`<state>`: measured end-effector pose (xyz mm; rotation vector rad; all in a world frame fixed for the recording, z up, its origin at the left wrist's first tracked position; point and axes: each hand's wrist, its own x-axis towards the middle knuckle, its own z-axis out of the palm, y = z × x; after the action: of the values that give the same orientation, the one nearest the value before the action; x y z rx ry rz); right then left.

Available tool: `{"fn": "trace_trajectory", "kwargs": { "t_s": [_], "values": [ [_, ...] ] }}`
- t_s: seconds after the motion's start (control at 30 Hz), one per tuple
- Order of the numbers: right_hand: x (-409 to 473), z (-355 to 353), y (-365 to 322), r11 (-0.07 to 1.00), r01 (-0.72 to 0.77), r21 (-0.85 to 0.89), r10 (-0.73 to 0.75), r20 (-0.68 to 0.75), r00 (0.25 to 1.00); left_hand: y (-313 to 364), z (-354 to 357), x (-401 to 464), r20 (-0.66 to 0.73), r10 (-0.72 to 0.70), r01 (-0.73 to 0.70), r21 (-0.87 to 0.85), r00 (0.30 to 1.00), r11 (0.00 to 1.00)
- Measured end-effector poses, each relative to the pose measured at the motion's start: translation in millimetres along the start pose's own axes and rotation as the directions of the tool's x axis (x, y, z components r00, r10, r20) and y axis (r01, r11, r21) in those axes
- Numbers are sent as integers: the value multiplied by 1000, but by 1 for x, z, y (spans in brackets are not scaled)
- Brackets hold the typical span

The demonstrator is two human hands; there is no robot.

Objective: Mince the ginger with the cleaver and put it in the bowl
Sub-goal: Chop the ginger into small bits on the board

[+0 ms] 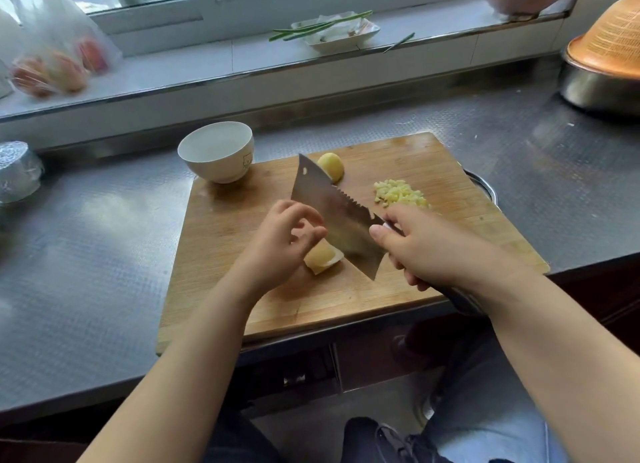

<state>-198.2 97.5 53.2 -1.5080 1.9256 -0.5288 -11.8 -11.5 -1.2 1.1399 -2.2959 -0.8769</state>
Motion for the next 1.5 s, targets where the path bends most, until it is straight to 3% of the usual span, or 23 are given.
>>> {"fn": "trace_trajectory", "kwargs": {
  "t_s": [0.1, 0.27, 0.4, 0.6, 1.03, 1.23, 1.37, 1.5],
  "values": [
    [3, 0, -5, 998, 36, -45, -35, 16, 999, -6, 11, -20, -28, -84, 84, -11, 996, 996],
    [4, -1, -9, 995, 57, -81, -57, 10, 998, 2, 39, -30, -262, -86, 88, -4, 961, 996],
    [4, 3, -10, 991, 69, -112, -70, -5, 998, 9, 44, -31, -314, -102, 132, 77, 944, 988],
    [1, 4, -13, 987, 72, -142, -71, 14, 997, 15, 51, -31, -319, -100, 146, 121, 942, 982],
    [0, 8, -21, 960, 65, -271, -69, -6, 998, 16, 47, -35, -312, -140, 156, 25, 940, 987],
    [4, 6, -15, 979, 44, -200, -43, 11, 999, 18, 50, -38, -381, -115, 171, 115, 917, 979],
    [5, 8, -14, 977, 89, -193, -90, 2, 996, 20, 48, -34, -431, -148, 189, 54, 890, 981],
    [7, 8, -10, 982, 84, -167, -85, -1, 996, 11, 48, -34, -342, -155, 141, -66, 927, 988]
  ]
}}
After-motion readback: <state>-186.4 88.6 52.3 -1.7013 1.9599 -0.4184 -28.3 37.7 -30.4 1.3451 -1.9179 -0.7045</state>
